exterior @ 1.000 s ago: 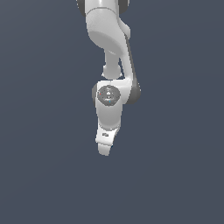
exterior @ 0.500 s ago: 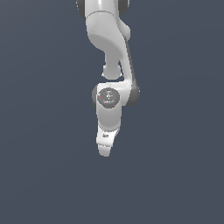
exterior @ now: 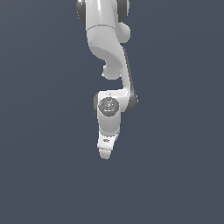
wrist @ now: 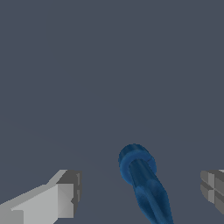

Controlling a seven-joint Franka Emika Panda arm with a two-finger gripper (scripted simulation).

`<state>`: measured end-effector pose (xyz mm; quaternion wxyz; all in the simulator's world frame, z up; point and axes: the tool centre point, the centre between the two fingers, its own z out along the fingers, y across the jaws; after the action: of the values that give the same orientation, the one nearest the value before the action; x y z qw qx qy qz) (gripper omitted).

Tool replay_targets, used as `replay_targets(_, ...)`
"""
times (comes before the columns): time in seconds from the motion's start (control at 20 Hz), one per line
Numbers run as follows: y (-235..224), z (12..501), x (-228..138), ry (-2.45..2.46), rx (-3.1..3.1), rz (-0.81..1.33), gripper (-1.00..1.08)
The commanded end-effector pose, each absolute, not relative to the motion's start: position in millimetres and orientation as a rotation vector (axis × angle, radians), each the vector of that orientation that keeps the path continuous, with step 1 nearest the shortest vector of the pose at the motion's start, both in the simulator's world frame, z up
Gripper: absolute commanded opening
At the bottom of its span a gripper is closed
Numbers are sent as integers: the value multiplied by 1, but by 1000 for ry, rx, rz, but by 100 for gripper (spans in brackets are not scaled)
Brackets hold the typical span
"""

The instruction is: Pick up the object and move it to a goal position.

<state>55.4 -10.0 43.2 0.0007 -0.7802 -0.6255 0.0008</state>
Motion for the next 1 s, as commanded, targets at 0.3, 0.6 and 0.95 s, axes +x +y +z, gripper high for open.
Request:
replay_targets(0.3,-10,42,57,-1965,-2451,0,-100)
replay_targets(0.6,-10,43,57,-1965,-2451,0,-100)
replay_targets(0.95,13,64,57,-1965,-2451,0,-100)
